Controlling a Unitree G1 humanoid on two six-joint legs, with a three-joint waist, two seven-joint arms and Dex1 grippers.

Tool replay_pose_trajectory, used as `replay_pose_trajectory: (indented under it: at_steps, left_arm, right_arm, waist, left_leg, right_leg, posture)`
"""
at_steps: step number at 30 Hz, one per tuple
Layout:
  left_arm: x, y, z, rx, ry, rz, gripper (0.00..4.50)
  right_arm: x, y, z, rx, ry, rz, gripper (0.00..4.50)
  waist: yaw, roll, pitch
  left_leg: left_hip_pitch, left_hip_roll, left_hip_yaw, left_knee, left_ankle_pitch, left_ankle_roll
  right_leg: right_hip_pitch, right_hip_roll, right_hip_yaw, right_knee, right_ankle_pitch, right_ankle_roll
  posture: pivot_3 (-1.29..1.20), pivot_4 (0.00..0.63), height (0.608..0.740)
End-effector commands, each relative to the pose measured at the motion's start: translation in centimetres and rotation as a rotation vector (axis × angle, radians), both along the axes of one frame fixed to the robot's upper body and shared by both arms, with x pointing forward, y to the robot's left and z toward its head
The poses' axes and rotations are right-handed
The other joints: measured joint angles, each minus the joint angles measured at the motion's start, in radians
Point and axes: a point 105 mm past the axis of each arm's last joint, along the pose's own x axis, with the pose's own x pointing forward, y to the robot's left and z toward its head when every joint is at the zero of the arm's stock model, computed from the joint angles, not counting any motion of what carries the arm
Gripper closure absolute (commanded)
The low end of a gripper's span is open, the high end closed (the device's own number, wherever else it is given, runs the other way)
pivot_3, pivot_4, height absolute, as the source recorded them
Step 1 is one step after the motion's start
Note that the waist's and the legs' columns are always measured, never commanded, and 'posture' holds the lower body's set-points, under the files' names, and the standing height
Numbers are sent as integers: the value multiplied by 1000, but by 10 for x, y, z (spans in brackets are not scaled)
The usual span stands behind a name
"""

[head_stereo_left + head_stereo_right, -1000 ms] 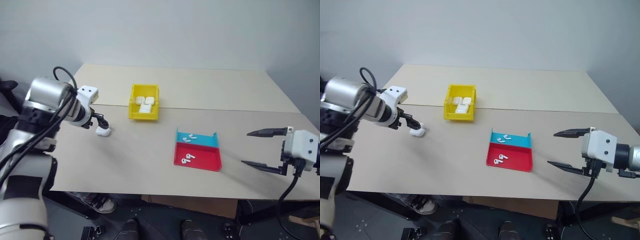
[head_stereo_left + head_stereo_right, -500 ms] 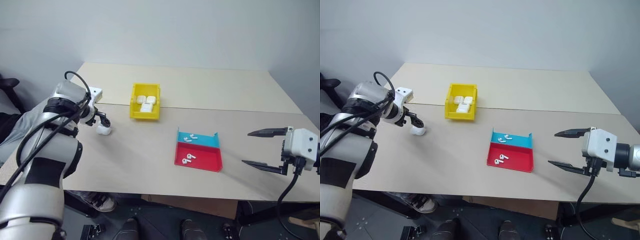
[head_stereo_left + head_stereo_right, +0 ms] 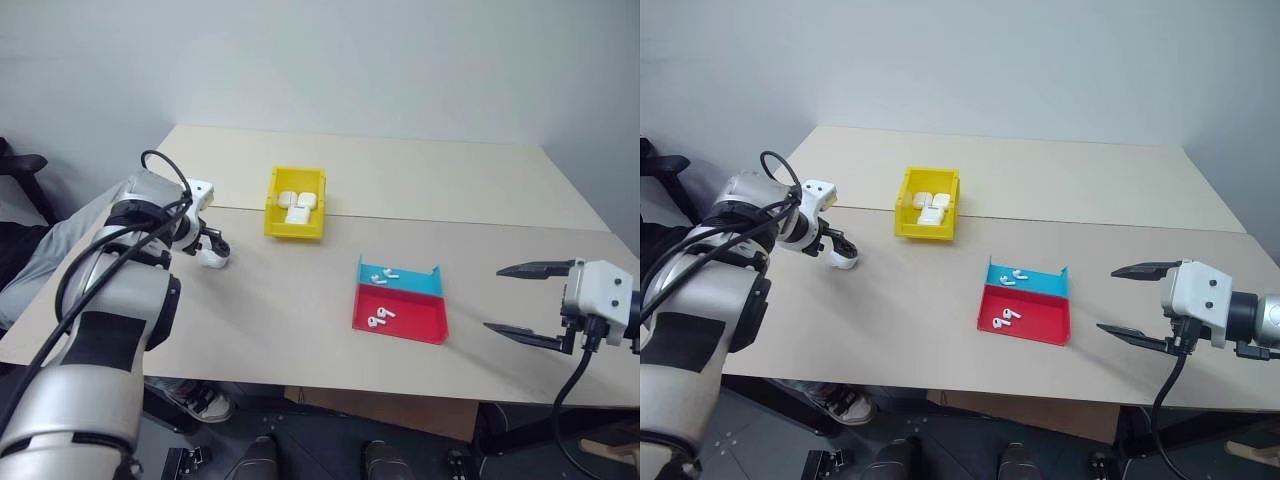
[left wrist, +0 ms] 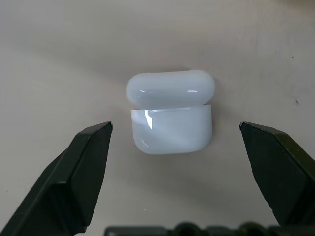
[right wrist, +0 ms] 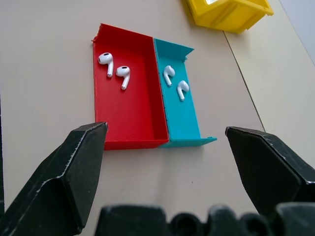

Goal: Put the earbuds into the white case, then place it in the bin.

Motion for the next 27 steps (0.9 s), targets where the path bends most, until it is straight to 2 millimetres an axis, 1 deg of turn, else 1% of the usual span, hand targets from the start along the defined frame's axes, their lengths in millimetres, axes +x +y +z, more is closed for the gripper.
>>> replay_pose_trajectory:
  at_steps: [1, 15, 27]
  left_arm:
    - [3, 1, 3, 18, -25, 2, 0]
    - [3, 4, -17, 30, -13, 21, 0]
    - [2, 6, -21, 37, -11, 25, 0]
  right_arm:
    - [-2, -1, 12, -14, -46, -10, 16]
    - [1, 0, 12, -11, -61, -24, 16]
    - [2, -1, 11, -8, -68, -41, 16]
  waist:
    - [0, 0, 0]
    - [0, 0, 0]
    - [1, 0, 0]
  left_leg:
    - [0, 0, 0, 0, 0, 0]
    - [0, 0, 0, 0, 0, 0]
    - [0, 0, 0, 0, 0, 0]
  right_leg:
    - [0, 0, 0, 0, 0, 0]
    - [0, 0, 0, 0, 0, 1]
    - [0, 0, 0, 0, 0, 1]
  posture:
    - [0, 150, 740]
    - [0, 150, 740]
    - [0, 150, 740]
